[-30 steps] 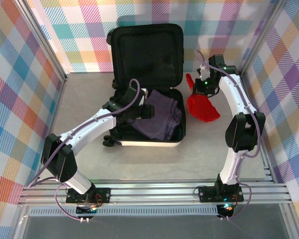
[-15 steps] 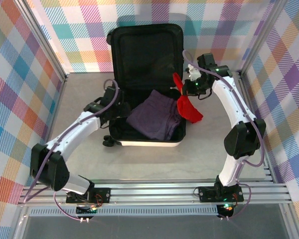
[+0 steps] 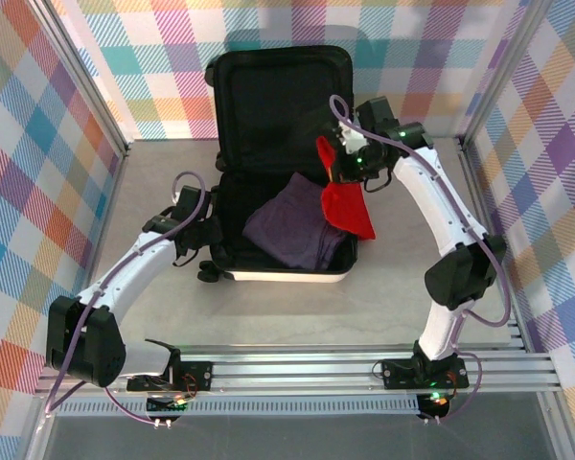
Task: Pack the luggage
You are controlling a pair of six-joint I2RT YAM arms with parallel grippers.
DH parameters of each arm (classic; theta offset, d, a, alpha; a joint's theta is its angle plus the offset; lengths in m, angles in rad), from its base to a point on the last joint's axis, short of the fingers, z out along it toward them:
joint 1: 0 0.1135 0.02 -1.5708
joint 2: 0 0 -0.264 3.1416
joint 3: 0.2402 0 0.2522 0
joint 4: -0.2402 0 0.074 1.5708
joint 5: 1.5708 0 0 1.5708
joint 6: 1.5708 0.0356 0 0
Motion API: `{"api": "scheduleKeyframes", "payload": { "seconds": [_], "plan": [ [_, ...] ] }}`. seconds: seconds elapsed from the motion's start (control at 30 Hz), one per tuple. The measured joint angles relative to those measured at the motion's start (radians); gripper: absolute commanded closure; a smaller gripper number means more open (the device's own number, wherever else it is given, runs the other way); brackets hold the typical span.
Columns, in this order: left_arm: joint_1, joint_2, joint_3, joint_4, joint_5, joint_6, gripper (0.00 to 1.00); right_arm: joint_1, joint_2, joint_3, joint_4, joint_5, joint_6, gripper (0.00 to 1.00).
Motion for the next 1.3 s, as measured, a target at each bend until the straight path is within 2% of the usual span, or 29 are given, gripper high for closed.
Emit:
{"api": "scheduleKeyframes", "payload": {
  "seconds": [0.17, 0.6, 0.77, 1.3],
  "plan": [
    [0.000, 0.007, 0.000, 0.016, 0.034, 0.000, 0.46, 0.074, 0.034, 0.041, 0.003, 0.004, 0.043, 1.00],
    [0.000, 0.042, 0.000, 0.046, 0.115, 0.005, 0.47, 0.218, 0.240, 0.117, 0.078, 0.012, 0.189, 1.00],
    [0.000, 0.041, 0.000, 0.049, 0.130, 0.008, 0.47, 0.250, 0.297, 0.186, 0.114, 0.010, 0.229, 1.00],
    [0.000, 0.041, 0.010, 0.047, 0.132, 0.026, 0.47, 0.317, 0.428, 0.235, 0.210, -0.046, 0.344, 0.98]
  ]
}}
